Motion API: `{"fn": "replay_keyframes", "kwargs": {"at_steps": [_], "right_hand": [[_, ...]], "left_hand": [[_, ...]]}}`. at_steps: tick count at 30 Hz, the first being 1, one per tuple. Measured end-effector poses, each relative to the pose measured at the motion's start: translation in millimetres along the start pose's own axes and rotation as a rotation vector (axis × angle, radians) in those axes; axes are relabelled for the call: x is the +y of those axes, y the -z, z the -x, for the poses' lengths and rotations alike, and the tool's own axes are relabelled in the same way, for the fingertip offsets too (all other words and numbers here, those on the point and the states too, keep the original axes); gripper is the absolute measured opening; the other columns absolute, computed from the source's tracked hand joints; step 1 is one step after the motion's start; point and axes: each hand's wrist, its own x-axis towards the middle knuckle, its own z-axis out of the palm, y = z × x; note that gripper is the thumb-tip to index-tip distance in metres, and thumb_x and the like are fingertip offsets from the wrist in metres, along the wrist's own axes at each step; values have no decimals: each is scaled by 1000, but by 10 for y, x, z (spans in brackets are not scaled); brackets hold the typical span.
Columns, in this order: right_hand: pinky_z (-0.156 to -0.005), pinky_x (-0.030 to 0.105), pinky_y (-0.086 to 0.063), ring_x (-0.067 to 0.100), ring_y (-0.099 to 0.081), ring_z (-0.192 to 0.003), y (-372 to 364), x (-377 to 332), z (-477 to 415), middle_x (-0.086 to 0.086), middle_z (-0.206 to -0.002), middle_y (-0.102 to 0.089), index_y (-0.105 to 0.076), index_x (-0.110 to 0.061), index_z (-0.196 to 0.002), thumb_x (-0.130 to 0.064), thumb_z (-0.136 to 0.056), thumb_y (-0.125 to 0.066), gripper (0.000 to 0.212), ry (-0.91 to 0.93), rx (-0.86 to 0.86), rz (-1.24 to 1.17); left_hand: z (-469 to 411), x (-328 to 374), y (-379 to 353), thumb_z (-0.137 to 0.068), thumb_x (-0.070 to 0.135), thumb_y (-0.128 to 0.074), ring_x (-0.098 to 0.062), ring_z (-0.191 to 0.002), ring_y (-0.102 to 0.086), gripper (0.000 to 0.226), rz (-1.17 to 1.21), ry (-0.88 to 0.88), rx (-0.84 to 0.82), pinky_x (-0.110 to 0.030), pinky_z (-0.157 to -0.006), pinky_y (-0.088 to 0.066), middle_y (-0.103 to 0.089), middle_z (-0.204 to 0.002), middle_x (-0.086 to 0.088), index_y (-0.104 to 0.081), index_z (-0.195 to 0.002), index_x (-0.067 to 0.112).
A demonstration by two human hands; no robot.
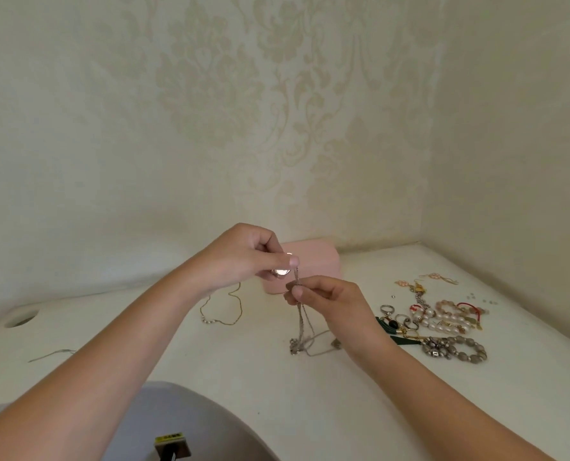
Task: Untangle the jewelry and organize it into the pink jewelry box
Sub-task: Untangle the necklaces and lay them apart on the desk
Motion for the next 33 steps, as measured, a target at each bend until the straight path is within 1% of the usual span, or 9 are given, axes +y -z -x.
{"fn": "replay_keyframes", "kwargs": {"at_steps": [3,7,12,14,18,22,26,30,33], "right_hand": [[-86,22,-52,15,-65,-79,22,-18,3,7,-83,-71,-70,1,-96,-12,-89,-59,18,0,-21,-82],[-69,19,-51,14,-59,-63,34,-78,13,2,-73,-68,-71,-7,-92,-8,-92,-54,17,-21,14,-114],[-55,16,-41,8,-37,-45,52,-87,-6,-6,-53,-47,-71,-10,-87,0,-89,-53,21,-84,43,-12],[-56,15,-44,11,-39,-48,55,-91,-12,0,-60,-49,-68,-7,-81,4,-87,-49,23,-116,35,-16],[-78,23,-49,18,-61,-71,50,-63,-7,5,-78,-63,-62,-7,-77,2,-89,-44,23,-192,-76,-87],[-88,28,-49,19,-64,-83,10,-22,25,4,-87,-68,-67,-9,-91,-23,-90,-60,16,-156,-204,-84],[-85,24,-52,16,-61,-76,-7,-35,32,3,-77,-68,-70,-3,-87,-13,-84,-66,11,-59,-145,-67],[-93,29,-48,15,-62,-83,17,-52,29,3,-79,-69,-71,-7,-81,-12,-87,-62,13,-50,-96,-61],[-83,29,-49,19,-59,-74,40,-111,15,5,-72,-62,-61,-9,-67,-9,-86,-59,19,-104,-102,-248]], "left_hand": [[30,18,44,-73,14,-79,-10,-60,-62,21,-57,20,-52,-16,-60,-49,-66,-63,-3,-59,-67,8],[63,-3,137,-73,5,-77,-17,-67,-67,17,-82,77,-167,-27,-69,-57,-69,-68,-7,-60,-72,8],[74,-39,196,-77,1,-74,-16,-72,-67,17,-107,95,-199,-23,-67,-56,-71,-74,-7,-71,-93,5],[63,-49,201,-79,0,-71,-13,-71,-67,17,-118,90,-197,-21,-66,-55,-70,-74,-4,-72,-95,5],[54,-52,135,-85,4,-66,-10,-63,-62,8,-112,89,-189,-19,-61,-52,-66,-70,-4,-72,-91,6],[30,-48,60,-86,9,-66,-7,-59,-59,6,-123,75,-185,-19,-59,-51,-66,-66,1,-72,-86,6],[-3,-39,-7,-86,14,-67,-6,-54,-55,11,-150,68,-161,-19,-55,-49,-62,-56,7,-70,-80,5],[-10,-21,-36,-88,24,-65,-8,-51,-49,26,-169,77,-160,-20,-53,-46,-53,-53,8,-62,-66,11],[8,-14,-24,-91,25,-59,-10,-54,-47,33,-71,75,-144,-21,-52,-43,-51,-59,3,-56,-61,11]]}}
